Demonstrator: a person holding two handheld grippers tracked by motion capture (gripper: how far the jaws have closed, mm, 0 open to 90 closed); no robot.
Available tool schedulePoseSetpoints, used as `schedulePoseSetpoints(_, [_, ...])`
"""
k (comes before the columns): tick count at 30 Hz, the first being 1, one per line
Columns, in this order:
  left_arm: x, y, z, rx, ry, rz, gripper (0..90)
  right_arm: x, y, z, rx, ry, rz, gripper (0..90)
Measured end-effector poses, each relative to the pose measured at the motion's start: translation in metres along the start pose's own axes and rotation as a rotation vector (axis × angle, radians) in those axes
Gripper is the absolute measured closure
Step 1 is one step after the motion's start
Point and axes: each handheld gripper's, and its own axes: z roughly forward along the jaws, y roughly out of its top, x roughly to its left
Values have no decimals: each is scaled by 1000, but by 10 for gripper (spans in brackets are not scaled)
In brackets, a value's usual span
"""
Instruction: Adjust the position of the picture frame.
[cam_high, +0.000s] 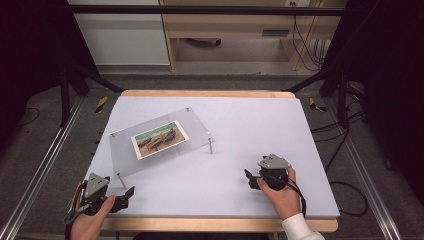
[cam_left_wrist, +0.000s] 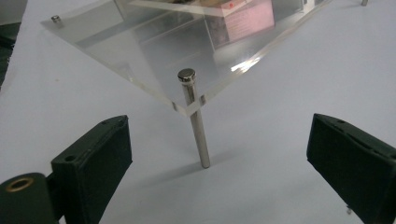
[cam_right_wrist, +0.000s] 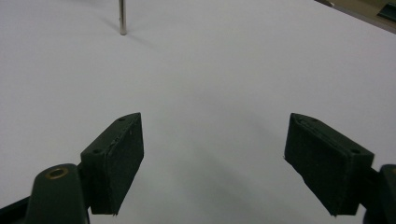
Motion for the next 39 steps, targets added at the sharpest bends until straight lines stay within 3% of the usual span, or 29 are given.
schedulePoseSetpoints(15, [-1,0,0,20,-21,10,94,2,-1,0,-11,33,3,248])
schedulePoseSetpoints(25, [0,0,-1,15,-1,17,121,5,2,0,-5,31,11,225])
schedulePoseSetpoints(30, [0,0,-1,10,-15,-10,121,7,4,-1,2,38,15,210])
schedulePoseSetpoints(36, [-1,0,0,-5,1,-11,123,8,4,0,10,37,24,210])
schedulePoseSetpoints(37, [0,0,1,-7,7,-23,130,8,4,0,11,37,24,211])
schedulePoseSetpoints(38, [3,-1,3,-16,8,-62,167,8,4,0,14,36,29,211])
schedulePoseSetpoints(39, [3,-1,3,-16,8,-62,182,8,4,0,14,36,29,211])
